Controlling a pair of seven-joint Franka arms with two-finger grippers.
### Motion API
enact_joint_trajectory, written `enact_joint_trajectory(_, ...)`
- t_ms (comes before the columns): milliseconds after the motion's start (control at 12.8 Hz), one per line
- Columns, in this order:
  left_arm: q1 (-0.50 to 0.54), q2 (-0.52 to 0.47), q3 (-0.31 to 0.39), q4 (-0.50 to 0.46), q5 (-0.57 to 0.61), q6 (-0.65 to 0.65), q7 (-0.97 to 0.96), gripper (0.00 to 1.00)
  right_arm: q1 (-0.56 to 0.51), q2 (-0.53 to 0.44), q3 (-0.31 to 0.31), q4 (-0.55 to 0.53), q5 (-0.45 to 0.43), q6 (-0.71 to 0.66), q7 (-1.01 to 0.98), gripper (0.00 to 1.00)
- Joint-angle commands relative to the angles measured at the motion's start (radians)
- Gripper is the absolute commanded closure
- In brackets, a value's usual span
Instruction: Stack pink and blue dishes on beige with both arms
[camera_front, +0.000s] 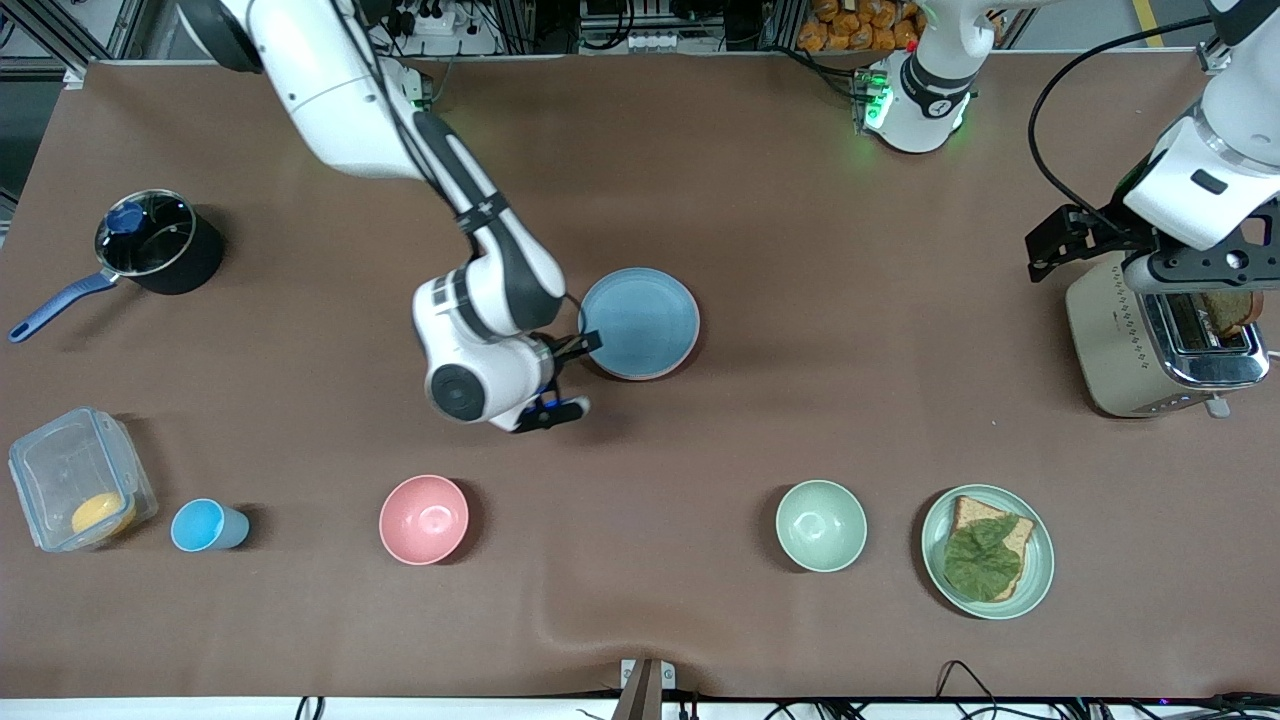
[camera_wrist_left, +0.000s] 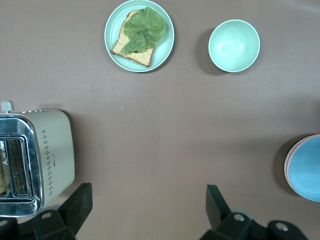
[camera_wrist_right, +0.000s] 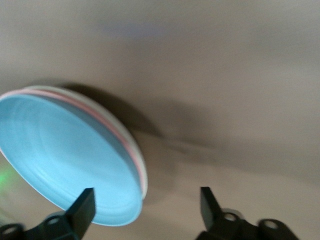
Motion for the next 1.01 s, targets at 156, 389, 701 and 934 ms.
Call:
enact_joint_trajectory(156, -0.074, -0.046, 0.066, -0.015, -0.010, -0.042, 0.017, 0.00, -0.233, -0.032, 0.010, 0.146, -0.116, -0.267, -0.015, 0.00)
enact_joint_trajectory(389, -0.126, -0.064, 0.132, -0.010, -0.006, -0.056, 0.019, 0.00, -0.346, -0.067, 0.008, 0.214, -0.245, -0.389, -0.015, 0.00)
enact_joint_trajectory(701, -0.138, -0.066, 0.151, -0.012, -0.003, -0.060, 0.031, 0.00, -0.406, -0.150, 0.008, 0.214, -0.492, -0.365, -0.027, 0.00)
enact_joint_trajectory(934, -0.128, -0.064, 0.149, -0.010, -0.009, -0.059, 0.033, 0.00, -0.442, -0.277, 0.007, 0.162, -0.513, -0.272, -0.031, 0.00)
